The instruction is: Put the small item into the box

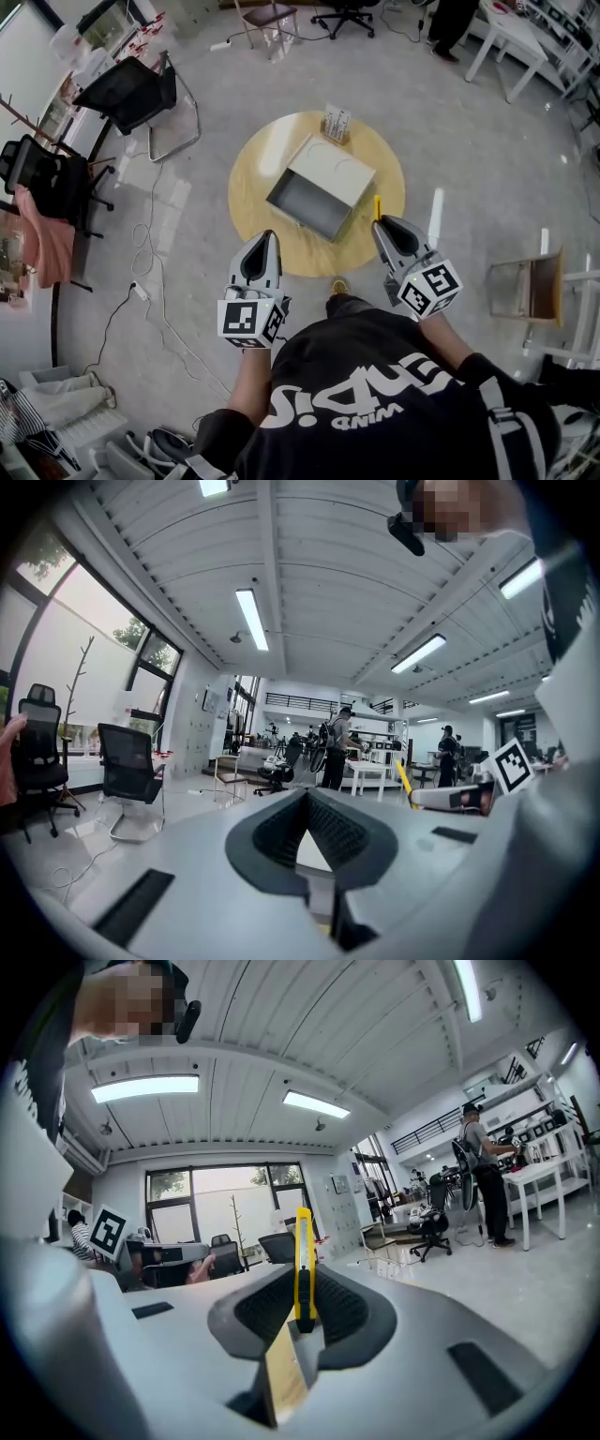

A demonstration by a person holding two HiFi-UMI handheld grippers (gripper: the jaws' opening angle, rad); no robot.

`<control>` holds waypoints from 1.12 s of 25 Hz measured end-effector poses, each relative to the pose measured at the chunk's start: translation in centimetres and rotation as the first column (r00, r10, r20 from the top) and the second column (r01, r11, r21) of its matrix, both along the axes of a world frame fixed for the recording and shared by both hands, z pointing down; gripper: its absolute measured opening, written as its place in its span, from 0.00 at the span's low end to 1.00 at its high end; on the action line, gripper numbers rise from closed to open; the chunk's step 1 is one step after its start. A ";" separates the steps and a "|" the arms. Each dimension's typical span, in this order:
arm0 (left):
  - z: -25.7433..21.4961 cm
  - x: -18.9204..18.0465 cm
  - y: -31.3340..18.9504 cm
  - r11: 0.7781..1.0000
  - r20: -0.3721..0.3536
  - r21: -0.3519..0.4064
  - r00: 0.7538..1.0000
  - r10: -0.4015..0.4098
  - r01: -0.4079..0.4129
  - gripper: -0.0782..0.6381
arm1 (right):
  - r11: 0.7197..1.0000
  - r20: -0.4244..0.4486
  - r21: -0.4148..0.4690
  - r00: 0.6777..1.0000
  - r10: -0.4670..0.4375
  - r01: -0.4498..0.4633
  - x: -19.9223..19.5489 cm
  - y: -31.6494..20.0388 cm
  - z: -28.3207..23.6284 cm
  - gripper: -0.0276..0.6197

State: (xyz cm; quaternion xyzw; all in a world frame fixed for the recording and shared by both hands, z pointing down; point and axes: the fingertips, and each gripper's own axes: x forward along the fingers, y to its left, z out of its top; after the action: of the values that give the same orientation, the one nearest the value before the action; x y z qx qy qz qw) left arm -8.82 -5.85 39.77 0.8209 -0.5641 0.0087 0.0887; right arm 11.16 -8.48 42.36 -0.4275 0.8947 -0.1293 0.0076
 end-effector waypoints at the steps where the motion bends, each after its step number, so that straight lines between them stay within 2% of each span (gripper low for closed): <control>1: 0.0 0.0 -0.9 1.000 0.003 0.001 1.000 -0.006 0.006 0.12 | 1.000 0.001 0.000 1.000 -0.009 0.009 0.0 -1.0 0.1 0.13; 7: 0.1 -0.1 -4.8 0.999 0.018 -0.001 0.999 -0.035 0.035 0.12 | 0.998 -0.005 0.002 0.998 -0.058 0.058 -0.5 -5.9 0.1 0.13; 11: 0.2 -0.6 -6.5 0.999 0.018 -0.006 0.999 -0.032 0.032 0.12 | 0.998 0.005 0.009 0.998 -0.057 0.057 -1.3 -7.8 -0.6 0.13; 19: 1.0 -1.5 -8.7 1.000 0.025 -0.011 0.999 0.022 -0.022 0.12 | 1.000 0.000 0.009 1.000 -0.017 0.017 -3.1 -9.5 -0.1 0.13; 28: 1.3 -2.2 -10.5 0.998 0.005 -0.006 0.998 0.057 -0.057 0.12 | 0.998 -0.068 -0.015 0.996 -0.064 0.063 -6.3 -11.0 1.9 0.13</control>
State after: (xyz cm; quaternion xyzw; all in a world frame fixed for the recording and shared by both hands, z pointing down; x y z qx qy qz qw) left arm -11.01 -16.39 41.06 0.8363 -0.5408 0.0149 0.0893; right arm 4.83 -19.50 44.24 -0.4030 0.9067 -0.1206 -0.0297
